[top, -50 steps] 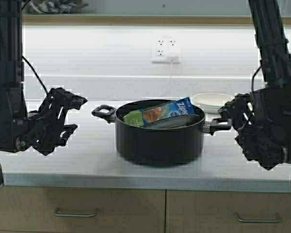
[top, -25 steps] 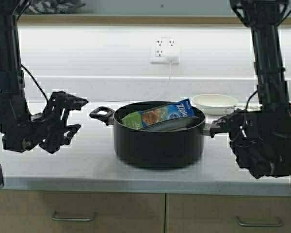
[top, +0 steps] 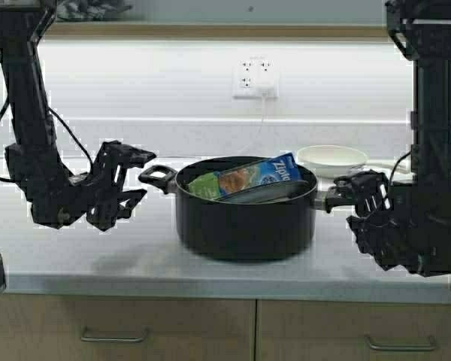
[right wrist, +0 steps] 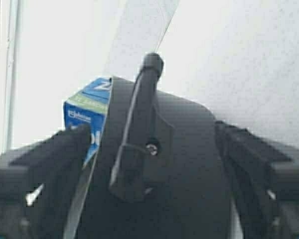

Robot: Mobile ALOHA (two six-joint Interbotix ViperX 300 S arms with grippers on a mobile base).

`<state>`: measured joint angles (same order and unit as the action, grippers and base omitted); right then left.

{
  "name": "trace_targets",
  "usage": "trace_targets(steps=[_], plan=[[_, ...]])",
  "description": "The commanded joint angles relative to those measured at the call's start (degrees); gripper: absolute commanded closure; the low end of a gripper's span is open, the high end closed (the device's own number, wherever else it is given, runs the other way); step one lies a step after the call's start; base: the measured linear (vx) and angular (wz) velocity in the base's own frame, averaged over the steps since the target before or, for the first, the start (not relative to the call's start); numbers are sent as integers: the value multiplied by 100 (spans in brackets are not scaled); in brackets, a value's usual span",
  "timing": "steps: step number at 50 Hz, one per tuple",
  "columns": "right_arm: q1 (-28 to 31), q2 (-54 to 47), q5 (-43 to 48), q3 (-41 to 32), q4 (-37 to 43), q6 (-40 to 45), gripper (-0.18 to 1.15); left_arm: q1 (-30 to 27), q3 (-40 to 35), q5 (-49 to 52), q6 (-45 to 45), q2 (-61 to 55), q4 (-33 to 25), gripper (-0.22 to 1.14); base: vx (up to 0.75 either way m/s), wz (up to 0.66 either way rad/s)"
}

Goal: Open the cabinet, put the pot inside, then close it

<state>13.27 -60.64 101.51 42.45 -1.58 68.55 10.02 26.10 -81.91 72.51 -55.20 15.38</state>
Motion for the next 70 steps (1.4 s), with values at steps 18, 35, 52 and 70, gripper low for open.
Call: trace_targets(steps=[18, 35, 52, 70], plan=[[-176, -79, -62, -413, -343, 237, -6, -9, -352, 255, 9, 26, 220, -11, 0, 0], [-246, -44, -53, -404, -369, 246, 34, -9, -598, 817, 290, 18, 237, 36, 0, 0], [-246, 422, -26, 9, -387, 79, 86, -9, -246, 686, 176, 211, 211, 85, 0, 0], [-246, 1582, -26, 853, -615, -35, 90, 0, 1099, -26, -308, 1239, 79, 90, 0, 0]])
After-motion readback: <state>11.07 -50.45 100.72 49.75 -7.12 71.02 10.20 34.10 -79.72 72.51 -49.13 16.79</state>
